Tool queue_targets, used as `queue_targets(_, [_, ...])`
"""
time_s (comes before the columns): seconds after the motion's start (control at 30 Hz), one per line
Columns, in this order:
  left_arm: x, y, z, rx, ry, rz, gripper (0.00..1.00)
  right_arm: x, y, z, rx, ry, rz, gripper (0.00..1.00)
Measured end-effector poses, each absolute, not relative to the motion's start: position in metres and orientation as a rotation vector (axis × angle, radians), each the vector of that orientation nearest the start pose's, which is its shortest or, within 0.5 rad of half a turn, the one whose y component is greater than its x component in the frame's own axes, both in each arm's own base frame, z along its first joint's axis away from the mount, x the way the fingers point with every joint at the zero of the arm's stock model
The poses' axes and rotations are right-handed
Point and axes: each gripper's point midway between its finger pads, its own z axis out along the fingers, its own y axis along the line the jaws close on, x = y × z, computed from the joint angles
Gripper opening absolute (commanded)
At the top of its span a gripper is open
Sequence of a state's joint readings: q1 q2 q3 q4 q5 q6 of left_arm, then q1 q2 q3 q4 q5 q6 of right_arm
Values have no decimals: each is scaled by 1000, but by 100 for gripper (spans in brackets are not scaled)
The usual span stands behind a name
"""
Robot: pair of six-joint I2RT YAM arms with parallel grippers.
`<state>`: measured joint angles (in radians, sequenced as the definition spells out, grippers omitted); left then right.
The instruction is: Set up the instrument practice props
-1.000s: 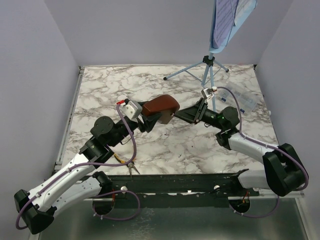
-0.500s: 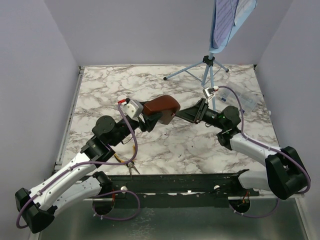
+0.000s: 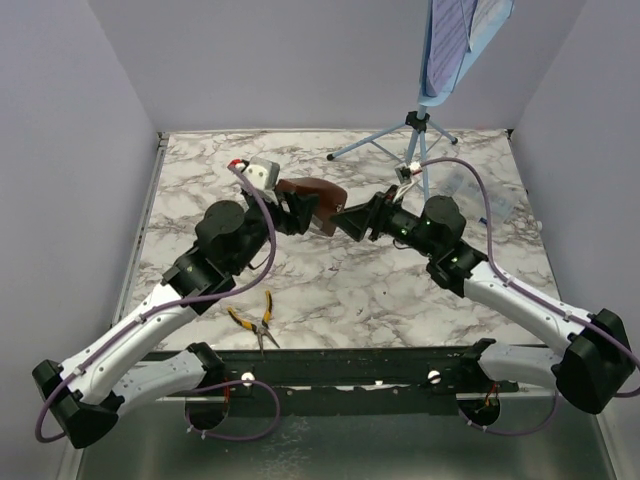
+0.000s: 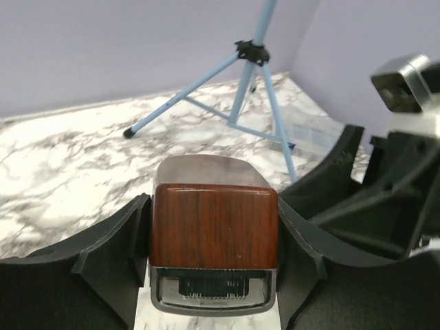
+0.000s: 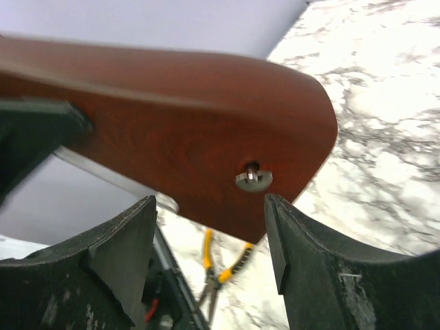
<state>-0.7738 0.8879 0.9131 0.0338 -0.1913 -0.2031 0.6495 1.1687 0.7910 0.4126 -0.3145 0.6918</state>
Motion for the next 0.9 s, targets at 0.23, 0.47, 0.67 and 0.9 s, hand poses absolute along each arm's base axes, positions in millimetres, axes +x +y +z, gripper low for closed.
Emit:
queue_targets(0.23, [293,-216,356,211,1761,-431,0,280,320,250,-389,1713,1000,76])
queue_targets(0.47, [302,-209,305,371,2021,-44,0,287,329,204,-570,1669,778,78])
queue_targets(0.67, [302,-199,284,476,2132,181,0,297,330,172,-697,1531,669,75])
queue_targets(0.9, [295,-182,279,545,2174,393,0,296,359,168,-800,1324,686,73])
